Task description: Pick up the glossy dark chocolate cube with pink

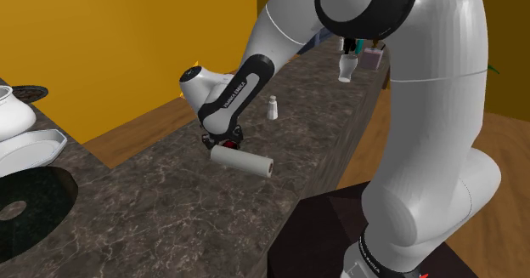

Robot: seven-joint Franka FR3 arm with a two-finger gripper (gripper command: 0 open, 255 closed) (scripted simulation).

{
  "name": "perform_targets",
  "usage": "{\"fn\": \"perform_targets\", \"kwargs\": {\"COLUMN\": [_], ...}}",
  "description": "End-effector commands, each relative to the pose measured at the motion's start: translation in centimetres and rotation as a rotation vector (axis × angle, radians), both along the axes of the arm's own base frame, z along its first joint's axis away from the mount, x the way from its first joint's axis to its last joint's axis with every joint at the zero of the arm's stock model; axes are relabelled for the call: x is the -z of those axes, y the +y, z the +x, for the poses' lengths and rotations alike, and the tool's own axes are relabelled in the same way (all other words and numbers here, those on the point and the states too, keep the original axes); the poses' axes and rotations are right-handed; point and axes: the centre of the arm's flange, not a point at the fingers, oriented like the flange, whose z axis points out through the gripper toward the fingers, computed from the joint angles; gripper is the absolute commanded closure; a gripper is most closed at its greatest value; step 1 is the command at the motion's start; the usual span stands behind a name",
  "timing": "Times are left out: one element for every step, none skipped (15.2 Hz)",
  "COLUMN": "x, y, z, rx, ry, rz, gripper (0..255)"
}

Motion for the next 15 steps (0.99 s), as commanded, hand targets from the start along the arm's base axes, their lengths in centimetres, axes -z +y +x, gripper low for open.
{"fn": "perform_targets", "kwargs": {"x": [0.4,0.4,0.4,0.3,0.3,0.3,0.4,0.3,0.4,-0.1,-0.7,-1.2,-1.7,-2.3,-2.8], "y": [0.0,0.0,0.0,0.0,-0.1,0.0,0.0,0.0,-0.1,-0.1,-0.1,-0.1,-0.1,-0.1,-0.1], "z": [-0.1,-0.1,0.0,-0.1,-0.1,-0.1,-0.1,0.0,-0.1,-0.1,-0.1,-0.1,-0.1,-0.1,-0.1], "rx": [-0.001,-0.001,-0.001,-0.001,-0.001,-0.001,-0.001,-0.001,-0.001,-0.001,-0.001,-0.001,-0.001,-0.001,-0.001], "ry": [0.006,0.006,0.006,0.006,0.006,0.006,0.006,0.005,0.006,0.006,0.006,0.006,0.006,0.006,0.006], "rz": [-0.003,-0.003,-0.003,-0.003,-0.003,-0.003,-0.003,-0.003,-0.003,-0.003,-0.003,-0.003,-0.003,-0.003,-0.003], "gripper": [255,255,255,255,255,255,255,255,255,255,255,255,255,255,255]}}
